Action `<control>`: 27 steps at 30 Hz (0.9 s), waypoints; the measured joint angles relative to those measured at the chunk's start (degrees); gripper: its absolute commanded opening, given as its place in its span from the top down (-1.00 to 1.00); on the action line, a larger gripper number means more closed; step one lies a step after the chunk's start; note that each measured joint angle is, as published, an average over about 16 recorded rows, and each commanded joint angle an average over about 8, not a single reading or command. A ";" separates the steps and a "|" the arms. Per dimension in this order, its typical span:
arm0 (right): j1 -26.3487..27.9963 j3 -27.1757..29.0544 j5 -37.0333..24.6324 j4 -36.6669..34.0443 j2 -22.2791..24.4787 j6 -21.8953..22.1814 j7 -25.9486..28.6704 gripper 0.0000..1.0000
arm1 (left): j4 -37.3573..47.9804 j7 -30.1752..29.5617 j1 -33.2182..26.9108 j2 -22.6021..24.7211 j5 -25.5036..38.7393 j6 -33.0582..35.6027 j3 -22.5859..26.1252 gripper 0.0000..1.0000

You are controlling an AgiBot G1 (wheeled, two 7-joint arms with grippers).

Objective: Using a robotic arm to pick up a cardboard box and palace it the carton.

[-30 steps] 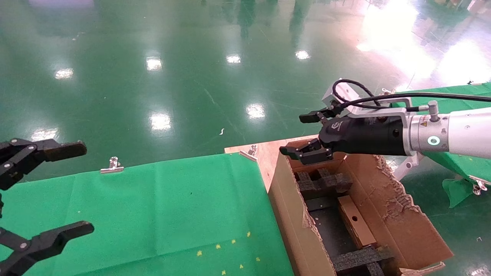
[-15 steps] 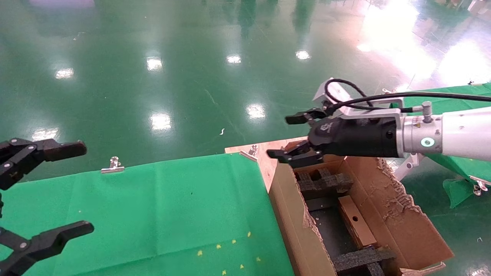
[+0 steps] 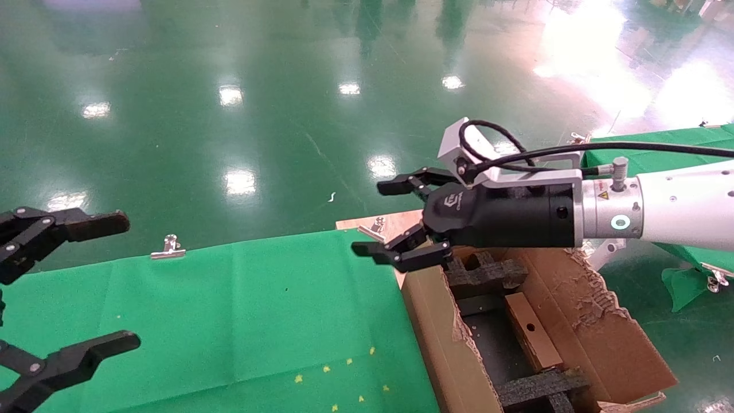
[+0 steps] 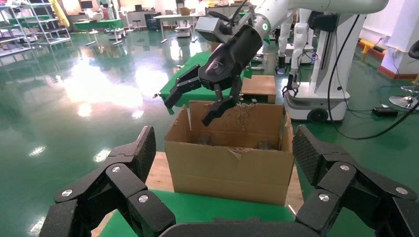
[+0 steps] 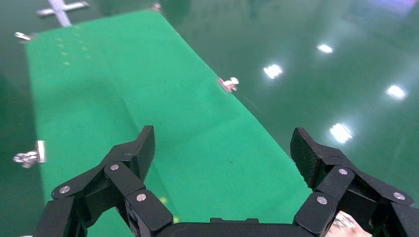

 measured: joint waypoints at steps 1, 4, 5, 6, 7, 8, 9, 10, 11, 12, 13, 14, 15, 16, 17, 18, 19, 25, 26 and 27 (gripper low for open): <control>-0.76 1.23 0.04 0.14 -0.21 -0.65 -0.09 -1.00 | 0.00 0.00 0.00 0.00 0.00 0.00 0.00 -1.00; -3.00 4.90 0.15 0.54 -0.82 -2.60 -0.36 -1.00 | 0.00 0.00 0.00 0.00 0.00 0.00 0.00 -1.00; -3.74 6.11 0.18 0.68 -1.02 -3.24 -0.45 -1.00 | 0.00 0.00 0.00 0.00 0.00 0.00 0.00 -1.00; -4.48 7.32 0.22 0.81 -1.23 -3.88 -0.54 -1.00 | 0.00 0.00 0.00 0.00 0.00 0.00 0.00 -1.00; -5.24 8.56 0.26 0.95 -1.43 -4.54 -0.63 -1.00 | 0.00 0.00 0.00 0.00 0.00 0.00 0.00 -1.00; -5.98 9.77 0.30 1.08 -1.64 -5.18 -0.72 -1.00 | 0.00 0.00 0.00 0.00 0.00 0.00 0.00 -1.00; -6.73 10.98 0.33 1.22 -1.84 -5.83 -0.81 -1.00 | 0.00 0.00 0.00 0.00 0.00 0.00 0.00 -1.00; -7.49 12.22 0.37 1.36 -2.05 -6.48 -0.90 -1.00 | 0.00 0.00 0.00 0.00 0.00 0.00 0.00 -1.00; -8.23 13.43 0.41 1.49 -2.25 -7.13 -0.99 -1.00 | 0.00 0.00 0.00 0.00 0.00 0.00 0.00 -1.00; -8.97 14.64 0.44 1.63 -2.45 -7.77 -1.08 -1.00 | 0.00 0.00 0.00 0.00 0.00 0.00 0.00 -1.00; -9.73 15.88 0.48 1.76 -2.66 -8.43 -1.17 -1.00 | 0.00 0.00 0.00 0.00 0.00 0.00 0.00 -1.00; -10.47 17.09 0.52 1.90 -2.86 -9.07 -1.26 -1.00 | 0.00 0.00 0.00 0.00 0.00 0.00 0.00 -1.00; -11.21 18.30 0.55 2.03 -3.06 -9.71 -1.35 -1.00 | 0.00 0.00 0.00 0.00 0.00 0.00 0.00 -1.00; -11.97 19.54 0.59 2.17 -3.27 -10.37 -1.45 -1.00 | 0.00 0.00 0.00 0.00 0.00 0.00 0.00 -1.00; -12.71 20.75 0.63 2.30 -3.47 -11.01 -1.54 -1.00 | 0.00 0.00 0.00 0.00 0.00 0.00 0.00 -1.00; -13.45 21.96 0.66 2.44 -3.68 -11.65 -1.62 -1.00 | 0.00 0.00 0.00 0.00 0.00 0.00 0.00 -1.00; -14.21 23.20 0.70 2.57 -3.88 -12.31 -1.72 -1.00 | 0.00 0.00 0.00 0.00 0.00 0.00 0.00 -1.00; -18.69 30.52 0.92 3.39 -5.11 -16.19 -2.26 -1.00 | 0.00 0.00 0.00 0.00 0.00 0.00 0.00 -1.00; -19.43 31.73 0.96 3.52 -5.31 -16.83 -2.35 -1.00 | 0.00 0.00 0.00 0.00 0.00 0.00 0.01 -1.00; -20.17 32.94 1.00 3.66 -5.51 -17.48 -2.44 -1.00 | 0.00 0.00 0.00 0.00 0.00 0.00 0.01 -1.00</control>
